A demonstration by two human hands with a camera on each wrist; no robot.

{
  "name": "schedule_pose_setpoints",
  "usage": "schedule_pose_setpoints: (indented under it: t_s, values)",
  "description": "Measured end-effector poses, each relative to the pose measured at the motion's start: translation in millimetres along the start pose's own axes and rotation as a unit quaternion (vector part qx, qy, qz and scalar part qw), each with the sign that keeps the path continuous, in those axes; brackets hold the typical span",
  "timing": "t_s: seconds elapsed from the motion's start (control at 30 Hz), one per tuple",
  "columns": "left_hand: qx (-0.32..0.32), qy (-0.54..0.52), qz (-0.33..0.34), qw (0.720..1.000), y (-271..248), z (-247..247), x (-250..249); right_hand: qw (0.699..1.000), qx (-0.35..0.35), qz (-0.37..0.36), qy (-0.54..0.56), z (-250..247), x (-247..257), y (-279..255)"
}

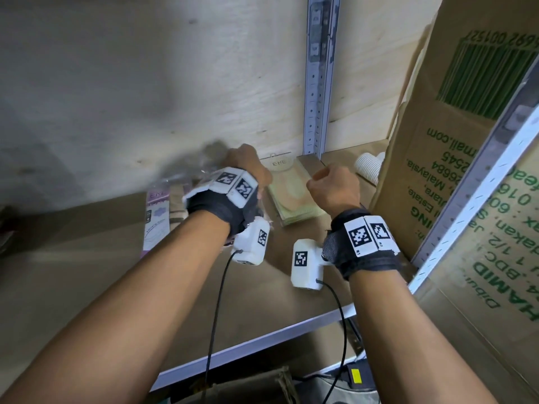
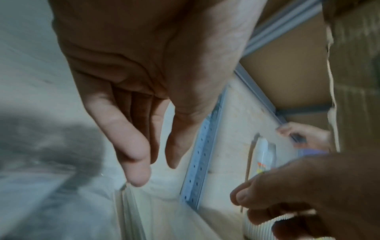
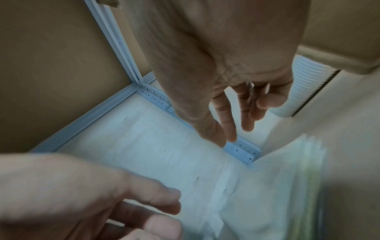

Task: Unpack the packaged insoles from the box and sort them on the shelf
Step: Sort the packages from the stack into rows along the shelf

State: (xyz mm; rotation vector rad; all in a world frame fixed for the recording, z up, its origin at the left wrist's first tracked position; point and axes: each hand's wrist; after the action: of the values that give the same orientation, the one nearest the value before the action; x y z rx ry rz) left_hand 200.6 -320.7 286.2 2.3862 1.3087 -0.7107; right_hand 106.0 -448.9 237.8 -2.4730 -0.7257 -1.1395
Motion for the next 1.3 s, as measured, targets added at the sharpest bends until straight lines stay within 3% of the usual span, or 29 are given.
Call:
schedule_pose_setpoints:
  t_s: [0.17, 0.3, 0.4, 0.63, 0.83, 1.03, 1.23, 1.3]
  values:
    - [-0.079, -0.134, -0.014, 0.988, -44, -63, 65, 0.973, 0.17, -0.084, 0.129, 15, 29, -33]
    - [-0.139, -0.229, -0.061, 0.962, -102, -92, 140, 0.951, 0.223, -0.13, 0.168, 41, 55, -85]
    - [-0.166, -0.238, -0.108, 0.951, -146, -110, 194, 0.928, 0.288, -0.137, 0.192, 62, 73, -133]
    - [-0.222, -0.247, -0.151, 0.931, -210, -162, 281, 0.876, 0.429, -0.153, 0.161, 139, 120, -211]
    - [-0.29, -0.26, -0.172, 0.905, -236, -218, 329, 0.863, 0.471, -0.166, 0.079, 225, 183, -249]
    - [-0.305, -0.288, -0.2, 0.886, -248, -239, 367, 0.862, 0.488, -0.138, 0.012, 304, 240, -281]
    - [-0.315, -0.293, -0.209, 0.878, -258, -247, 385, 0.871, 0.448, -0.177, -0.093, 351, 265, -299]
    - [-0.309, -0.279, -0.215, 0.883, -262, -248, 386, 0.875, 0.45, -0.158, -0.085, 353, 263, -299]
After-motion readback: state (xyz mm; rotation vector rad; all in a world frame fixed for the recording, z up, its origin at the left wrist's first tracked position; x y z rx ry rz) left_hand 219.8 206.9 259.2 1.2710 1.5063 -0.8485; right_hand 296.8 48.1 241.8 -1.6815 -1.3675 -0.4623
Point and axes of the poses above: each hand's wrist, its own y-axis towards the middle knuckle, its own z-axis out of the palm, x = y × z, and after that the axes turned 9 degrees about z, right-handed
